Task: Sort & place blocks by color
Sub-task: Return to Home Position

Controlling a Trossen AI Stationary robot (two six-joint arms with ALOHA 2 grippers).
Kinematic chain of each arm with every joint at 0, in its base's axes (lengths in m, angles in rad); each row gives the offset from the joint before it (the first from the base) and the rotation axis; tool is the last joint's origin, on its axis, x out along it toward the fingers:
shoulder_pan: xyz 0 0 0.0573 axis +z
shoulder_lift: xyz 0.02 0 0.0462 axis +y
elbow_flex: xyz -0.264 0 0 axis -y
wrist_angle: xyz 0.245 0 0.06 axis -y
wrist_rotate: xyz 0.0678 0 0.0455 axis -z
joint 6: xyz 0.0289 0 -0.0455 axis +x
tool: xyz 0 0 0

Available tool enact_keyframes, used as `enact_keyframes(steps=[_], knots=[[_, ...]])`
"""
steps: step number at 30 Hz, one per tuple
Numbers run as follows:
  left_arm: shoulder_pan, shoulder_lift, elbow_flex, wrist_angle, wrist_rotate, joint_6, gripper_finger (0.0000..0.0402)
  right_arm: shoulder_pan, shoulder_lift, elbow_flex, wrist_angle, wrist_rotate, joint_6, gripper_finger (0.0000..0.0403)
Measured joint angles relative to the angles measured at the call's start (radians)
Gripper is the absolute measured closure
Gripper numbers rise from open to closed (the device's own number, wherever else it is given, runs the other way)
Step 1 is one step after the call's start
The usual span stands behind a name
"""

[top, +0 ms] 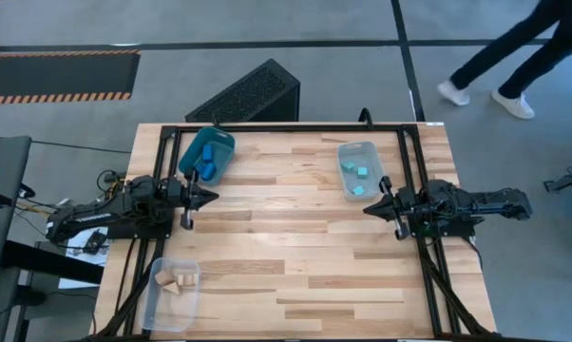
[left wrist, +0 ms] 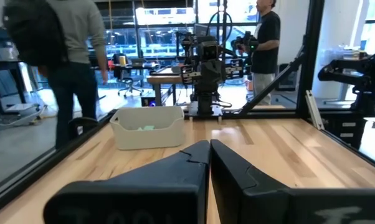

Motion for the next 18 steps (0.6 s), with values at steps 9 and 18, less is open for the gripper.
enact_keyframes(steps=[9,18], knots=[[0.0,0.0,0.0,-0.006,-0.028,-0.002,0.04,0.0,0.0,0.0,0.0,0.0,0.0,0.0391],[0.0,0.0,0.0,-0.005,-0.028,-0.002,0.04,0.0,0.0,0.0,0.0,0.0,0.0,0.0391]])
